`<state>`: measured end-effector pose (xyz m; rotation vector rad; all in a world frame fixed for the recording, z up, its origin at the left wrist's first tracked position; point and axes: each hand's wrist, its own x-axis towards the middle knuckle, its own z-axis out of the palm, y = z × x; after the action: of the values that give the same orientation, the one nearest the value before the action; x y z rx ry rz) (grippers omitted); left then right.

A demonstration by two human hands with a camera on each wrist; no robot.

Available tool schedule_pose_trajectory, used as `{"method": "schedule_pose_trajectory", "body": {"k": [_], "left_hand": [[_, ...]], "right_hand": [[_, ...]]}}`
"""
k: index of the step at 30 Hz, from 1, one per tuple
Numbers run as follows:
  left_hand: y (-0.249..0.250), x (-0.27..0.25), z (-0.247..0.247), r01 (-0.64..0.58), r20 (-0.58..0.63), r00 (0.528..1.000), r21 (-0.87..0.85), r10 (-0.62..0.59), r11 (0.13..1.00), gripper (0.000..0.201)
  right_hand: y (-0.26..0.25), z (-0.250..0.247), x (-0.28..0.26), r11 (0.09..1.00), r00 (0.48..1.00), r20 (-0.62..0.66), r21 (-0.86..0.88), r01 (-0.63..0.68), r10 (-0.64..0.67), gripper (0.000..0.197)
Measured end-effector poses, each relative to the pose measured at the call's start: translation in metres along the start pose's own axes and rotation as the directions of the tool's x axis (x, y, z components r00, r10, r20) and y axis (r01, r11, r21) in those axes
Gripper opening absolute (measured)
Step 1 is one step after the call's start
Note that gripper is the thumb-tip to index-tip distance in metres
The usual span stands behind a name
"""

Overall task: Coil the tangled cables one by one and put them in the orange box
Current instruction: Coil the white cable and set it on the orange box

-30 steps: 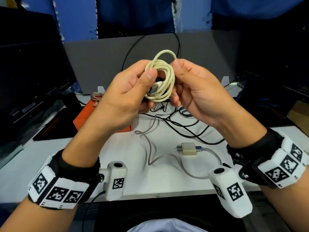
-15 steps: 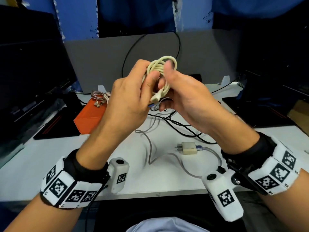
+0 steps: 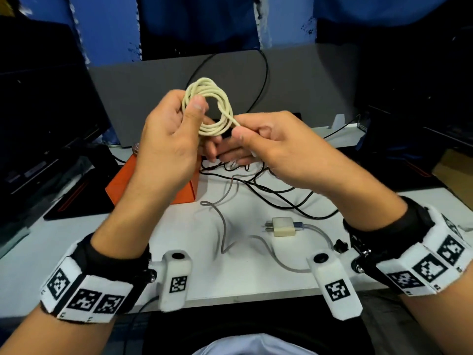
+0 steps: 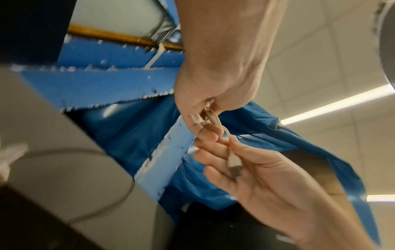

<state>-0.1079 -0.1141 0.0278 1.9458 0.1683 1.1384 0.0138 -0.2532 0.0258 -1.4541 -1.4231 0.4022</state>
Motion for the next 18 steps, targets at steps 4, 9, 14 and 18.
{"method": "schedule_pose_trajectory", "body": {"k": [4,9,14,18], "left_hand": [[0.005,-0.004,0.006,0.047,0.005,0.999,-0.154,-0.047,0.987,0.019],[0.003,-0.005,0.006,0.009,-0.027,1.0,-0.212,-0.015,0.977,0.019],[-0.001,-0.002,0.007,-0.017,-0.035,0.999,-0.111,0.013,0.994,0.021],[-0.002,0.001,0.005,-0.018,-0.044,0.999,-0.07,0.015,0.997,0.023]], "right_hand": [[0.008,0.02,0.004,0.966,0.998,-0.05,0.256,-0.025,0.039,0.035],[0.004,0.021,0.006,0.863,0.995,-0.021,0.499,-0.077,0.101,0.035],[0.003,0.023,0.006,0.793,0.99,-0.024,0.601,-0.099,0.142,0.039],[0.004,0.028,0.005,0.846,0.986,-0.017,0.516,-0.131,0.164,0.04]]}}
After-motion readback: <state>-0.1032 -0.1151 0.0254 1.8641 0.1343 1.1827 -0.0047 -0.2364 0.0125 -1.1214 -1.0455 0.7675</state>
